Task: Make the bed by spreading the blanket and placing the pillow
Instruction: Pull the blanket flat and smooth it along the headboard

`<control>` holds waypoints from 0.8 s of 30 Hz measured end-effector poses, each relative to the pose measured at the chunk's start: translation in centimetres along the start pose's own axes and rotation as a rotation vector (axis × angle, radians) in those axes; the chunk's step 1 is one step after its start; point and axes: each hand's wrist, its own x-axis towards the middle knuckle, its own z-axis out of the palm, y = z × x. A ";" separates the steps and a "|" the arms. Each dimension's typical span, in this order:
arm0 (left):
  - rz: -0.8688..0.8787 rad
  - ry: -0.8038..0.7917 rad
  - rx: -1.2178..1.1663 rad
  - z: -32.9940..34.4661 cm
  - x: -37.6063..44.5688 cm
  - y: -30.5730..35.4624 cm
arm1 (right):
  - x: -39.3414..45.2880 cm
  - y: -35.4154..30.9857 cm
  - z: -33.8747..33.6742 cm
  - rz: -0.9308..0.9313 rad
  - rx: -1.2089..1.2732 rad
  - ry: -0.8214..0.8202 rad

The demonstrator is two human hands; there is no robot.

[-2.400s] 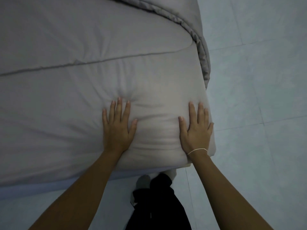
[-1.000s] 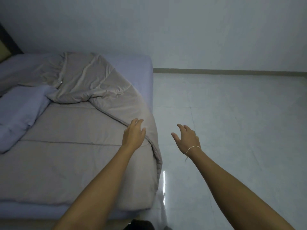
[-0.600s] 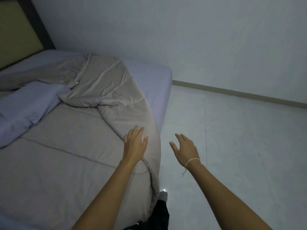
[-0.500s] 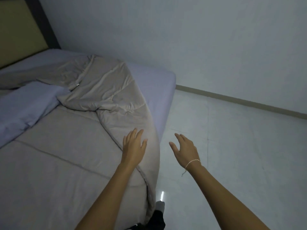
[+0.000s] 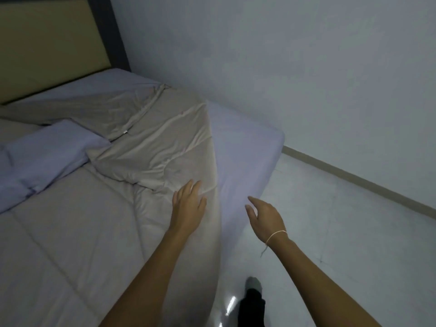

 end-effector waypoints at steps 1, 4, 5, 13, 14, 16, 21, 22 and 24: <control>-0.028 0.016 -0.003 0.7 1.7 0.2 | 2.4 0.9 -0.4 -0.015 -0.012 -0.032; -0.142 0.055 -0.004 2.5 5.7 0.6 | 8.7 3.1 -1.8 -0.049 -0.030 -0.113; -0.184 0.062 -0.005 2.9 6.9 0.8 | 10.8 3.8 -2.4 -0.063 -0.030 -0.138; -0.458 0.157 0.014 6.4 14.2 1.7 | 27.1 5.2 -2.8 -0.209 -0.055 -0.338; -0.493 0.160 0.019 6.8 15.1 1.2 | 28.7 4.8 -2.2 -0.242 -0.064 -0.363; -0.567 0.175 0.023 7.1 17.4 0.1 | 32.2 3.9 -1.0 -0.303 -0.068 -0.401; -0.708 0.293 -0.016 7.2 23.8 -2.7 | 40.0 2.0 0.7 -0.403 -0.124 -0.472; -0.721 0.318 -0.011 7.3 24.8 -3.2 | 41.2 1.7 0.7 -0.429 -0.137 -0.482; -0.760 0.342 0.004 7.6 26.8 -4.2 | 44.1 1.3 0.9 -0.482 -0.148 -0.492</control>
